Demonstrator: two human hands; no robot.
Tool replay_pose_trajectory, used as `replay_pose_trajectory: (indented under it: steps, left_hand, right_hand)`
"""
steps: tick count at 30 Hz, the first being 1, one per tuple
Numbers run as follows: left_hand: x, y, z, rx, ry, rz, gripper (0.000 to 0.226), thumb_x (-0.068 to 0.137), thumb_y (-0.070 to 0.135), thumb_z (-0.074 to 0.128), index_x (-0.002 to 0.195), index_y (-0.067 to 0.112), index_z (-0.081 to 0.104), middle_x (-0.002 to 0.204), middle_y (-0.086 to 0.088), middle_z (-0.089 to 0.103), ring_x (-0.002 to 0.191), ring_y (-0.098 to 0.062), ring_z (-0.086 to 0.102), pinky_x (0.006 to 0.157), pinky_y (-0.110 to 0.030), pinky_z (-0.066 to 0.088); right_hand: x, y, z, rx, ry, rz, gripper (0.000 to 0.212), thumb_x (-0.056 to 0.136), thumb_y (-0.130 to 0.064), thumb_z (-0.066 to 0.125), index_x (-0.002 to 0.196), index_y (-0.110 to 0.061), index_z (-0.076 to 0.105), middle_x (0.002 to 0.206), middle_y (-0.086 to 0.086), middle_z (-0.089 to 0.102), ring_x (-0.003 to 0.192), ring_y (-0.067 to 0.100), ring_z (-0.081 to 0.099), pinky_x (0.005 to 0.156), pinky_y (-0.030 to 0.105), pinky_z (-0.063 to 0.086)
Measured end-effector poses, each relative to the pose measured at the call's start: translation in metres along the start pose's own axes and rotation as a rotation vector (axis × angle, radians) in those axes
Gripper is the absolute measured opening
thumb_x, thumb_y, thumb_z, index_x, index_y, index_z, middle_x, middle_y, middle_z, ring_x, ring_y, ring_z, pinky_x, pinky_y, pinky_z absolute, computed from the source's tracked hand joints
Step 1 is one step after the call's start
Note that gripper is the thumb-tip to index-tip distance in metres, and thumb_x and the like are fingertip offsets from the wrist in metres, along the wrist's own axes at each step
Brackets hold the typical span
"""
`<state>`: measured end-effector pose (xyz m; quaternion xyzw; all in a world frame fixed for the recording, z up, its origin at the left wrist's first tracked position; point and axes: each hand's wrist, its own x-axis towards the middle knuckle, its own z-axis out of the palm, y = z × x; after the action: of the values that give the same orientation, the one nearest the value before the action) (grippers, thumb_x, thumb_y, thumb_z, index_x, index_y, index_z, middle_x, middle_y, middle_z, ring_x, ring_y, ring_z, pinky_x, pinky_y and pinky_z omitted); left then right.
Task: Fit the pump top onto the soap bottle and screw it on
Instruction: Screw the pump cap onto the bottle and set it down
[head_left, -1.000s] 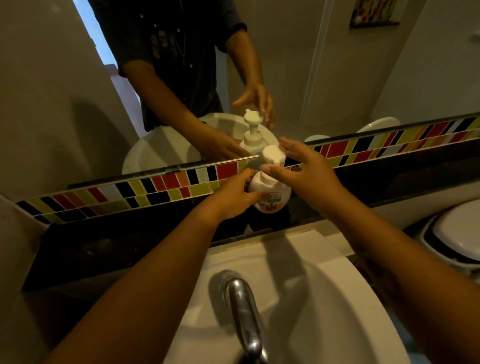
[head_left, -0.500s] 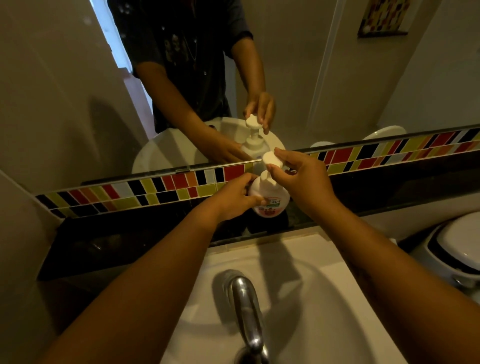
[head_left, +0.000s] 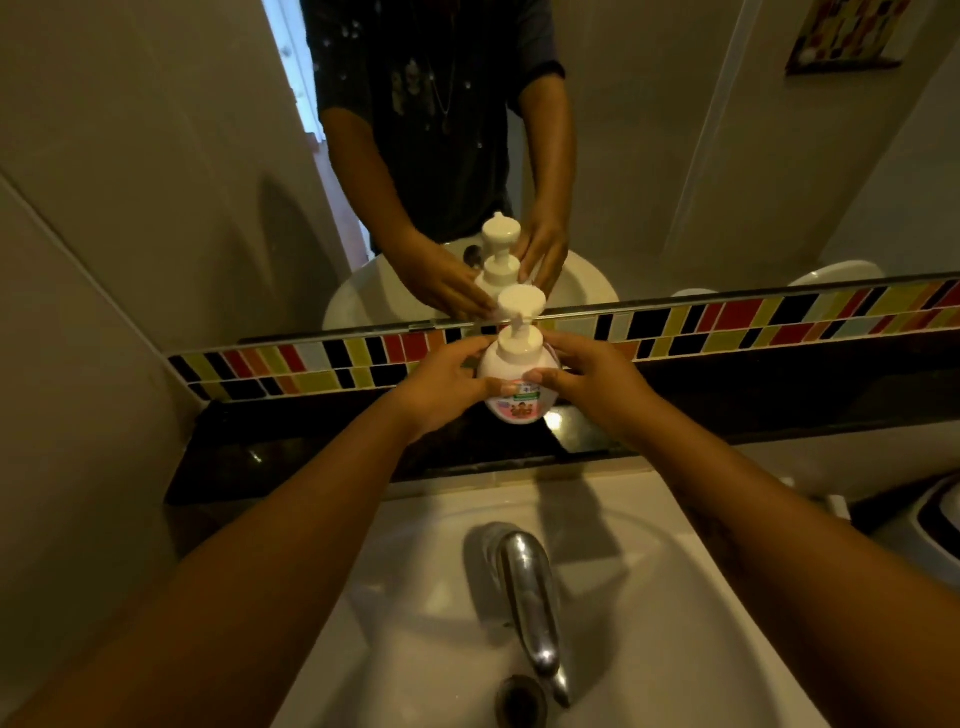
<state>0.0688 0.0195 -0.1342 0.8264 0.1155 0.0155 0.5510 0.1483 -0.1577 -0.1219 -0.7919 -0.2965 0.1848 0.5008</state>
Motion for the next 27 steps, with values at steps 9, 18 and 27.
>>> replay_pose_trajectory:
  steps: [9, 18, 27]
  left_hand:
    - [-0.016, -0.024, -0.031, -0.092, 0.199, -0.063, 0.052, 0.079, 0.010, 0.079, 0.122, 0.019, 0.053, 0.130, -0.005, 0.063, 0.117, -0.020, 0.062, 0.087, -0.029, 0.058]
    - [-0.014, -0.041, -0.023, -0.074, 0.246, -0.036, 0.043, 0.080, 0.013, 0.080, 0.113, 0.019, 0.052, 0.113, 0.005, 0.061, 0.104, -0.013, 0.063, 0.074, -0.018, 0.057]
    - [-0.052, -0.042, -0.034, 0.328, 0.389, -0.123, 0.065, 0.086, 0.038, 0.073, 0.141, 0.017, 0.044, 0.140, -0.003, 0.054, 0.124, -0.018, 0.052, 0.094, -0.032, 0.042]
  right_hand:
    - [0.027, -0.005, 0.047, -0.007, -0.051, -0.054, 0.054, 0.082, -0.020, 0.067, 0.133, -0.023, 0.050, 0.134, 0.003, 0.057, 0.124, 0.021, 0.051, 0.094, 0.032, 0.043]
    - [0.025, 0.017, 0.069, 0.032, 0.042, -0.051, 0.057, 0.082, -0.022, 0.066, 0.136, -0.025, 0.047, 0.136, 0.001, 0.055, 0.126, 0.021, 0.050, 0.103, 0.045, 0.044]
    - [0.008, 0.017, 0.040, -0.252, 0.158, 0.061, 0.064, 0.085, -0.035, 0.062, 0.142, -0.023, 0.034, 0.149, 0.006, 0.039, 0.136, 0.025, 0.037, 0.106, 0.042, 0.035]
